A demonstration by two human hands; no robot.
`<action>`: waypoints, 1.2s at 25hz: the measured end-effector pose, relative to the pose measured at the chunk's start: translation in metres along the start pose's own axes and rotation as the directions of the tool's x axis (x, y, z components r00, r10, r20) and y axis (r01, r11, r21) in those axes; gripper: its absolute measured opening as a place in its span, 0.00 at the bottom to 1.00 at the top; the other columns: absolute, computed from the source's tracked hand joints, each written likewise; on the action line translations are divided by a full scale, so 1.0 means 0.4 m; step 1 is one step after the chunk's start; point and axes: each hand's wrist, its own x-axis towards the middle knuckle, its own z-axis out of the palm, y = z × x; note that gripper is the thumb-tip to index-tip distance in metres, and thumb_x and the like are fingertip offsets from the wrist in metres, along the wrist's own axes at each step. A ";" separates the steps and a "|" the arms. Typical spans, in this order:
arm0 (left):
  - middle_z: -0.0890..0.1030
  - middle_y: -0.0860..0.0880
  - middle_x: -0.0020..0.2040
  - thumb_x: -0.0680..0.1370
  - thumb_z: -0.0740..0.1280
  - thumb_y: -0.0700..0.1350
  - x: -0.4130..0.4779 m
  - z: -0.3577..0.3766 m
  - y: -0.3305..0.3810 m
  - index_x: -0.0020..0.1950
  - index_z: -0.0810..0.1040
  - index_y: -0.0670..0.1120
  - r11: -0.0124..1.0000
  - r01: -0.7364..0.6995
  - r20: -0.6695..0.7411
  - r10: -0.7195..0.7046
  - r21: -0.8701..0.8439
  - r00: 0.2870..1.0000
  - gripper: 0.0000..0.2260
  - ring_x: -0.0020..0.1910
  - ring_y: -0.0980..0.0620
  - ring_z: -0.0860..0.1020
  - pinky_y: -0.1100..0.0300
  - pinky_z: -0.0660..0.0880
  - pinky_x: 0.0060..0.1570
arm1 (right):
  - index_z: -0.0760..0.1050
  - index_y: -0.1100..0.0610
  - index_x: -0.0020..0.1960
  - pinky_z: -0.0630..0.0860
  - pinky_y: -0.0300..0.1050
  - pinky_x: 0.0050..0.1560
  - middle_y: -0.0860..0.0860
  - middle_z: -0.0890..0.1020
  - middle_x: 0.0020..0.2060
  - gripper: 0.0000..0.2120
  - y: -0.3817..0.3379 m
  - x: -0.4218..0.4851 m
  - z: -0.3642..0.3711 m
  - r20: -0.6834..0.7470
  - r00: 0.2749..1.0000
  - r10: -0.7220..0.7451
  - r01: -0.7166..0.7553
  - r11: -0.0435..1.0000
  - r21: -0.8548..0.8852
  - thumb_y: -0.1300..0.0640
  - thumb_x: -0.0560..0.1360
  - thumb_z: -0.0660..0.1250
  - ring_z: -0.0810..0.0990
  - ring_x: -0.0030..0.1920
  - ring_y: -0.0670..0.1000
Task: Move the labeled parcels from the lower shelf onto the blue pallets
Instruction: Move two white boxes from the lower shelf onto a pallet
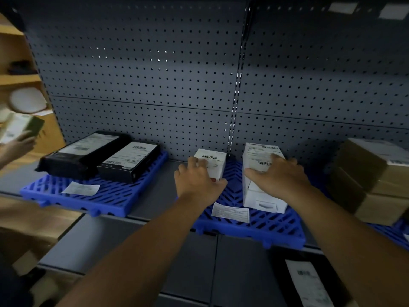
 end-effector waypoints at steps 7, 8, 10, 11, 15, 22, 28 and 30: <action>0.68 0.46 0.71 0.73 0.59 0.70 0.009 0.007 0.007 0.76 0.67 0.48 0.997 -0.001 0.039 -0.002 0.072 0.999 0.38 0.67 0.39 0.69 0.45 0.67 0.66 | 0.55 0.52 0.80 0.67 0.60 0.68 0.61 0.60 0.75 0.49 0.001 0.000 0.000 0.021 1.000 -0.001 0.001 1.000 -0.012 0.25 0.69 0.61 0.61 0.73 0.65; 0.68 0.45 0.71 0.73 0.58 0.70 0.009 0.008 0.006 0.76 0.66 0.48 0.997 -0.005 0.042 0.002 0.082 0.999 0.38 0.67 0.39 0.69 0.45 0.67 0.66 | 0.55 0.52 0.80 0.67 0.60 0.68 0.61 0.60 0.75 0.49 0.000 0.000 0.000 0.026 1.000 0.001 -0.001 1.000 -0.013 0.25 0.69 0.61 0.61 0.73 0.65; 0.67 0.45 0.72 0.74 0.55 0.71 0.009 0.006 0.005 0.77 0.65 0.48 0.993 -0.020 0.051 0.014 0.115 0.999 0.39 0.67 0.38 0.69 0.44 0.66 0.66 | 0.55 0.52 0.79 0.67 0.60 0.67 0.61 0.60 0.75 0.49 0.000 0.002 0.000 0.031 1.000 0.001 0.000 1.000 -0.014 0.24 0.68 0.61 0.61 0.73 0.65; 0.67 0.45 0.73 0.75 0.52 0.71 0.007 0.003 0.006 0.78 0.64 0.48 0.991 -0.024 0.051 0.018 0.130 0.999 0.39 0.68 0.38 0.69 0.42 0.64 0.67 | 0.55 0.52 0.80 0.67 0.61 0.68 0.61 0.60 0.75 0.50 0.001 0.003 0.000 0.033 0.999 0.001 -0.001 1.000 -0.013 0.23 0.68 0.60 0.61 0.73 0.65; 0.68 0.44 0.77 0.77 0.44 0.70 -0.011 -0.024 0.021 0.77 0.68 0.48 0.997 -0.056 -0.050 0.058 0.044 0.997 0.39 0.76 0.38 0.64 0.32 0.49 0.76 | 0.54 0.49 0.79 0.66 0.62 0.69 0.58 0.62 0.75 0.56 0.005 -0.006 -0.010 -0.010 1.000 0.003 -0.003 1.000 0.014 0.15 0.62 0.51 0.63 0.72 0.64; 0.78 0.49 0.64 0.80 0.56 0.63 -0.053 -0.119 0.114 0.66 0.79 0.51 0.925 -0.267 -0.302 0.183 -0.270 0.936 0.24 0.65 0.45 0.73 0.46 0.62 0.70 | 0.69 0.51 0.70 0.66 0.59 0.67 0.56 0.71 0.66 0.35 0.063 -0.070 -0.047 -0.285 0.946 -0.154 0.181 0.981 0.071 0.27 0.73 0.56 0.68 0.67 0.60; 0.81 0.52 0.54 0.78 0.66 0.55 -0.151 -0.140 0.256 0.59 0.83 0.50 0.727 -0.496 -0.370 0.347 -0.475 0.862 0.14 0.55 0.48 0.77 0.50 0.73 0.57 | 0.77 0.55 0.51 0.75 0.56 0.52 0.53 0.76 0.49 0.11 0.205 -0.178 -0.083 -0.557 0.783 -0.277 0.356 0.934 0.036 0.50 0.73 0.71 0.75 0.51 0.55; 0.81 0.52 0.55 0.79 0.66 0.55 -0.199 -0.121 0.325 0.59 0.82 0.50 0.646 -0.558 -0.359 0.427 -0.522 0.830 0.14 0.54 0.49 0.77 0.51 0.74 0.56 | 0.77 0.56 0.51 0.76 0.52 0.48 0.51 0.77 0.47 0.10 0.280 -0.220 -0.083 -0.591 0.767 -0.249 0.328 0.944 0.027 0.52 0.74 0.72 0.76 0.48 0.54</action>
